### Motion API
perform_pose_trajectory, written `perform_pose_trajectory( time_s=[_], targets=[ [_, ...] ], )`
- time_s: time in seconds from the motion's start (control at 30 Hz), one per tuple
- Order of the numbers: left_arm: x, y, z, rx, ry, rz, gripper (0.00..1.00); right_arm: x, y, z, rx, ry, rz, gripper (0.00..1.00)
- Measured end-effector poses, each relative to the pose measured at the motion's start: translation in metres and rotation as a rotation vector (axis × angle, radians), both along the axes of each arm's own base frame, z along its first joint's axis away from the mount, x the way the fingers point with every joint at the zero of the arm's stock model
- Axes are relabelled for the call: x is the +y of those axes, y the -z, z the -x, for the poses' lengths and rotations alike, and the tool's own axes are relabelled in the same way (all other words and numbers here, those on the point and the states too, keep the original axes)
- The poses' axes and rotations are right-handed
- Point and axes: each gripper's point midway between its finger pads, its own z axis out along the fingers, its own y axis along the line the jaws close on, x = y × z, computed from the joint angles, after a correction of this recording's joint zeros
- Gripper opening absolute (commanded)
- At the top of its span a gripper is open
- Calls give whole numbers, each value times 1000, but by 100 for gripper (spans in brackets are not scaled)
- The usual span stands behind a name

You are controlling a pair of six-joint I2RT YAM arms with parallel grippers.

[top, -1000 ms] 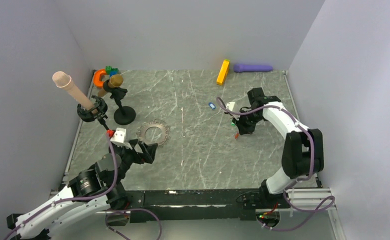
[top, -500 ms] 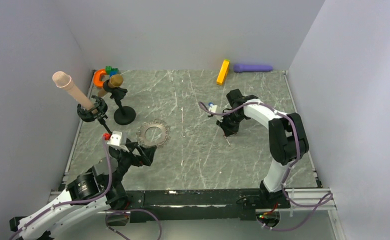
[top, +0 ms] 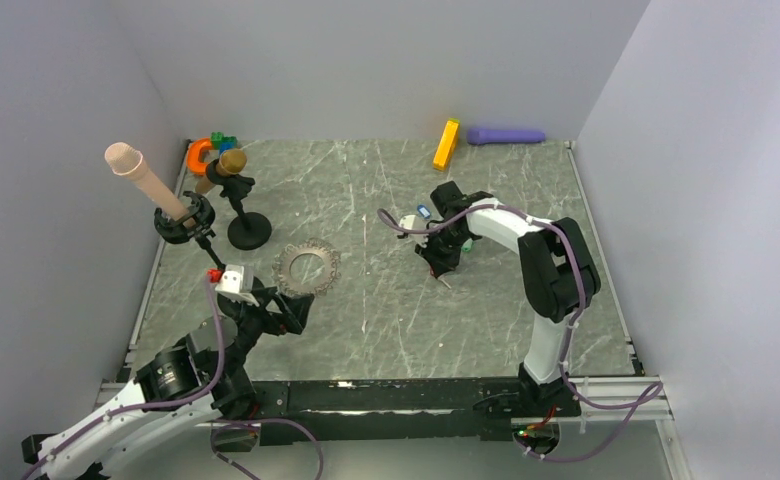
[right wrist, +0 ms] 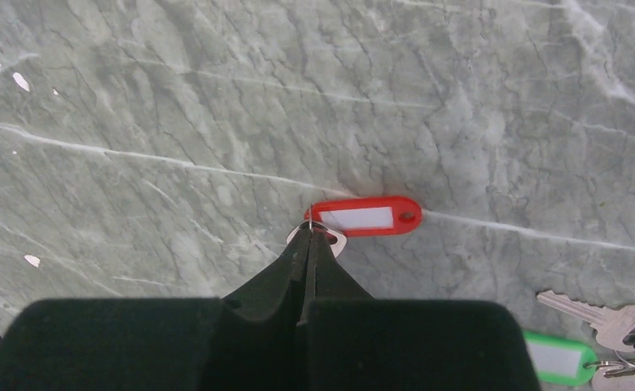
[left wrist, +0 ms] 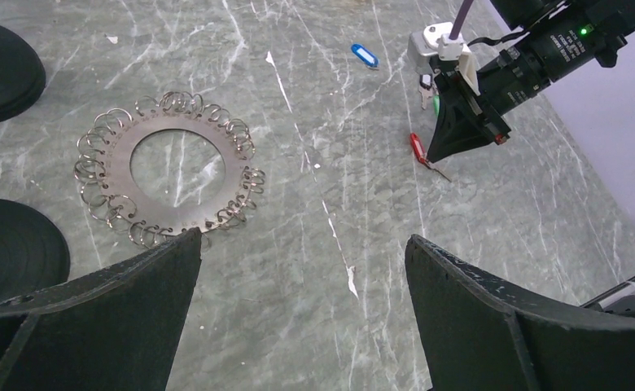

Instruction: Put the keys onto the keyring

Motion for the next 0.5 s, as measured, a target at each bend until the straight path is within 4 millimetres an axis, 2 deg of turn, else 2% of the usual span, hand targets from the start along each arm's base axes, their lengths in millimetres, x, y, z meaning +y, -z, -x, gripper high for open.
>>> perform_pose_trajectory(
  time_s=[0.5],
  targets=[
    [-3,5,1,17,7,16,99,13,0,-1,-15,3,-14,3]
  ],
)
